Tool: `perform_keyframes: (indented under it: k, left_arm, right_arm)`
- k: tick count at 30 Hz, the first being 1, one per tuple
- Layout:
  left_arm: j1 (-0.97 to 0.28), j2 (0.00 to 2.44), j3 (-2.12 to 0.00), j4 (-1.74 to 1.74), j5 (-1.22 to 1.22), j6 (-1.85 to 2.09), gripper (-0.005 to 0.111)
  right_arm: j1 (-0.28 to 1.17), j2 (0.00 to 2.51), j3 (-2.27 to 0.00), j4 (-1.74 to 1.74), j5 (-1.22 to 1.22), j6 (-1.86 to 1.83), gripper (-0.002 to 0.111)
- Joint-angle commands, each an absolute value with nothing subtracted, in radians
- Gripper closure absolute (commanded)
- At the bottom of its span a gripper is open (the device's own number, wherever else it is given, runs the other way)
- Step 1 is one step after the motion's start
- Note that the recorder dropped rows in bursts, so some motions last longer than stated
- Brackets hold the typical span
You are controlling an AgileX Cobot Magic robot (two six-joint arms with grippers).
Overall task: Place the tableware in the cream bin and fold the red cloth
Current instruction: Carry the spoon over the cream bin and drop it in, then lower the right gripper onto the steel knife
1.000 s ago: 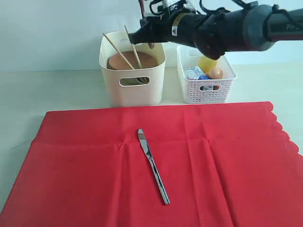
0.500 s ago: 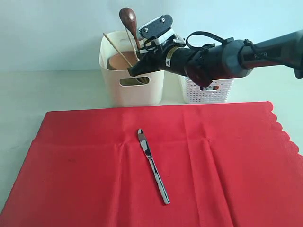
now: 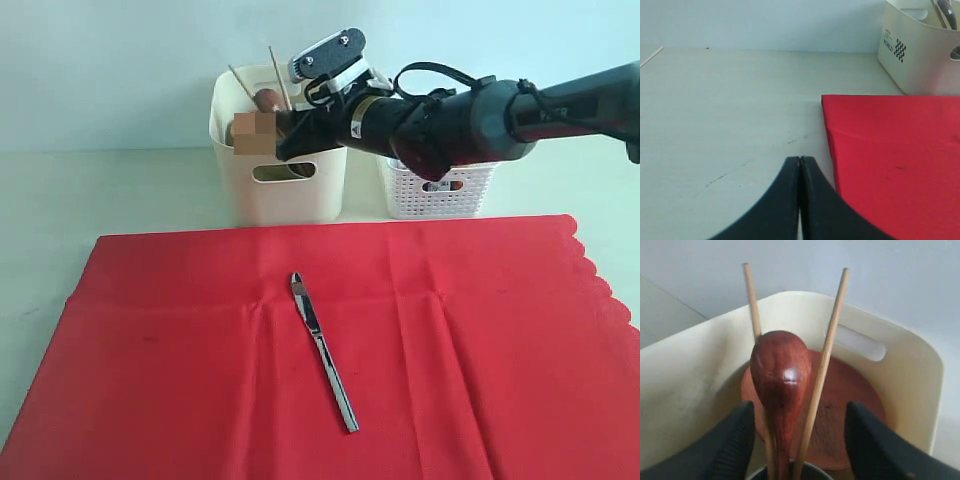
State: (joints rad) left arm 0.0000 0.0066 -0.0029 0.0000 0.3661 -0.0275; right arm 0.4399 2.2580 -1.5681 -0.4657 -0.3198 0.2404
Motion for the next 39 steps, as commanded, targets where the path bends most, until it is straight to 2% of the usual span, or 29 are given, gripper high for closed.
perform_keyframes:
  k: [1, 6, 16, 25, 32, 39]
  left_arm:
    - [-0.001, 0.0, 0.0, 0.0, 0.353, -0.024, 0.107]
    - [-0.001, 0.0, 0.0, 0.0, 0.353, -0.024, 0.107]
    - [-0.001, 0.0, 0.0, 0.0, 0.353, -0.024, 0.107]
    - [-0.001, 0.0, 0.0, 0.0, 0.353, -0.024, 0.107]
    - [-0.001, 0.0, 0.0, 0.0, 0.353, -0.024, 0.107]
    - [-0.001, 0.0, 0.0, 0.0, 0.353, -0.024, 0.107]
  right_arm:
    - [0.435, 2.196, -1.566, -0.469, -0.26, 0.232, 0.051]
    - [0.435, 2.106, -1.566, -0.469, -0.119, 0.238, 0.051]
    - [0.435, 1.918, -1.566, -0.432, 0.364, 0.237, 0.051]
    - [0.437, 1.812, -1.556, -0.284, 0.68, 0.211, 0.052]
    - [0.457, 1.72, -1.433, -0.028, 0.697, 0.101, 0.052]
    - [0.562, 1.659, -1.275, 0.0, 0.652, 0.097, 0.052]
